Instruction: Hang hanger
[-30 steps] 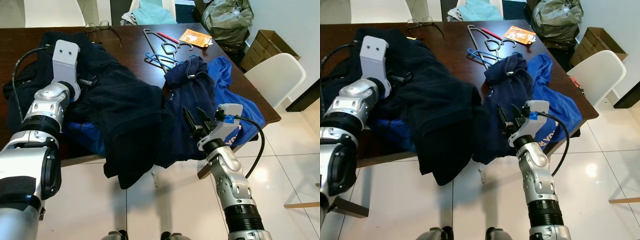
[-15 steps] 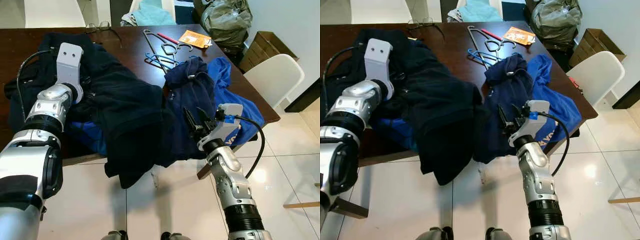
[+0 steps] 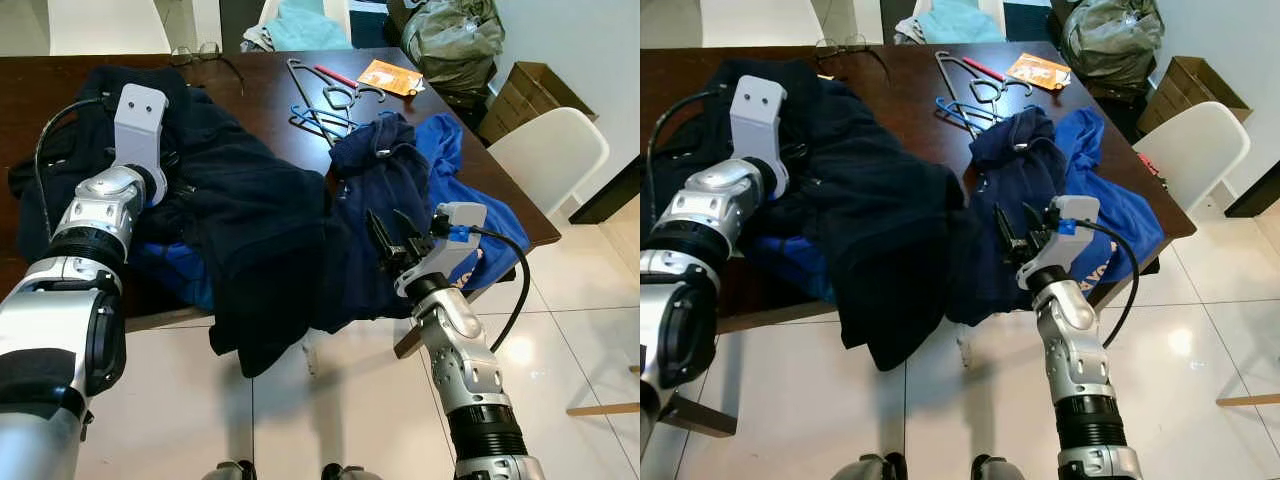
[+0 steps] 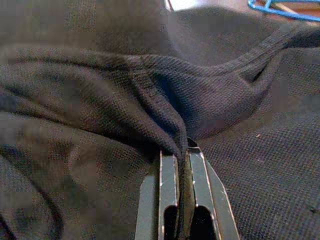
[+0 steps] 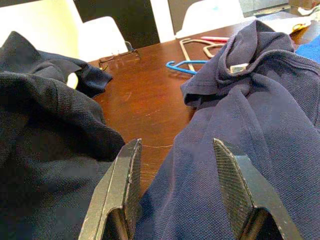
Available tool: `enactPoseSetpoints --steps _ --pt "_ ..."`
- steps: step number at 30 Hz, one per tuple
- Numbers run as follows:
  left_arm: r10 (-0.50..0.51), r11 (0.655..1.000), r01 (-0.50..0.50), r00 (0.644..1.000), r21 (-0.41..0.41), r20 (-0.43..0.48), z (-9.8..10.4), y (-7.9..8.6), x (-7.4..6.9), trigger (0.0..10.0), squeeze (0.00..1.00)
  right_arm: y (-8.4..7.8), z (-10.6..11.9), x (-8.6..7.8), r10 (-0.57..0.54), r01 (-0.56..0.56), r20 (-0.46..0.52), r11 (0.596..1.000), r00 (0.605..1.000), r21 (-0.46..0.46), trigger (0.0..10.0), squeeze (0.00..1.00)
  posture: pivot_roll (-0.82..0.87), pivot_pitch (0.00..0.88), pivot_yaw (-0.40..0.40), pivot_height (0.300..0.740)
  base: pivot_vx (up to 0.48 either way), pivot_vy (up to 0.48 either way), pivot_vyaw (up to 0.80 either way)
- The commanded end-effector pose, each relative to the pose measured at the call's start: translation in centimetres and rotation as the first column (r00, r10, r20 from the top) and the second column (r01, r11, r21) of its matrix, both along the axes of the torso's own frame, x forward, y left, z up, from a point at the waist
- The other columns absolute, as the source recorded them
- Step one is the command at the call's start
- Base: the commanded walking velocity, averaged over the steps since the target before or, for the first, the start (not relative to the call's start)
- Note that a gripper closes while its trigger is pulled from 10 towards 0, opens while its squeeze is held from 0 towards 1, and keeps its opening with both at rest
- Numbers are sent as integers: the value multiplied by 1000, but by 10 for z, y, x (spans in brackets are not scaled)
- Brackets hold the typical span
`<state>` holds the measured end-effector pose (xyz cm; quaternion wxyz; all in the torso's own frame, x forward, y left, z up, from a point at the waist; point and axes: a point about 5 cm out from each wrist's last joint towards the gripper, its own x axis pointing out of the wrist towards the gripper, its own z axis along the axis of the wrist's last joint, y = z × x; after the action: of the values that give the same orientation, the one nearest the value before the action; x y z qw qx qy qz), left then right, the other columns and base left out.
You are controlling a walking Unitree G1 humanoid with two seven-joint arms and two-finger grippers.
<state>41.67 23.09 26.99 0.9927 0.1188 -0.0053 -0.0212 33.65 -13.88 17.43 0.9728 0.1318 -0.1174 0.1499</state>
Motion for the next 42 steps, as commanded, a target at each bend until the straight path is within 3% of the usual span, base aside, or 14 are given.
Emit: enactPoseSetpoints --steps 1,2,3,4,5,7,9,11,19,23,24,30,35,42 --pt "-34 999 28 960 26 278 46 -16 -2 0 0 -4 -3 1 -17 17 -11 1000 1000 4 10000 0 -47 204 -60 740 0 0 0" --pt "-34 999 28 960 26 278 46 -16 -2 0 0 -4 -3 1 -17 17 -11 1000 1000 4 10000 0 -47 204 -60 740 0 0 0" --pt "-89 996 87 878 27 470 78 -32 -11 0 0 -4 -2 1 -22 22 -7 1000 1000 11 10000 0 -40 195 -60 740 0 0 0" --pt "-89 996 87 878 27 470 78 -32 -11 0 0 -4 -2 1 -22 22 -7 1000 1000 11 10000 0 -40 195 -60 740 0 0 0" --pt "-176 982 179 780 56 601 101 -53 -24 0 0 -4 -2 2 -27 27 -6 999 1000 18 10000 0 -34 188 -62 740 0 0 0" --pt "-176 982 179 780 56 601 101 -53 -24 0 0 -4 -2 2 -27 27 -6 999 1000 18 10000 0 -34 188 -62 740 0 0 0" --pt "-337 923 370 645 106 686 110 -94 -49 0 0 2 -2 2 -20 20 -2 999 1000 30 10000 0 -38 176 -51 740 0 0 0" --pt "-380 898 423 614 119 692 108 -106 -58 0 0 5 -2 1 -13 13 1 999 1000 35 10000 0 -38 176 -51 740 0 0 0" --pt "-383 895 429 602 122 701 99 -118 -70 0 0 11 1 -1 2 -3 17 999 1000 51 10000 0 -35 162 -43 740 0 0 0" --pt "-367 898 424 568 121 737 102 -120 -82 0 0 10 6 -3 4 -7 51 998 999 67 10000 0 -33 148 -36 740 0 0 0" --pt "-357 905 408 579 118 733 101 -119 -86 10000 0 9 9 -3 -1 -5 72 997 997 76 10000 0 -24 133 -32 740 0 0 0" --pt "-383 915 350 601 199 702 90 -120 -102 10000 0 4 33 -1 -53 32 172 992 984 122 10000 0 -8 111 -33 740 0 0 0" --pt "-388 915 346 602 209 698 89 -120 -103 10000 0 3 38 0 -61 37 182 991 981 132 10000 0 -5 110 -34 740 0 0 -193" --pt "-488 868 376 533 323 691 96 -134 -110 10000 0 -3 57 3 -128 87 239 981 963 175 10000 0 -7 90 -27 740 0 0 -800"
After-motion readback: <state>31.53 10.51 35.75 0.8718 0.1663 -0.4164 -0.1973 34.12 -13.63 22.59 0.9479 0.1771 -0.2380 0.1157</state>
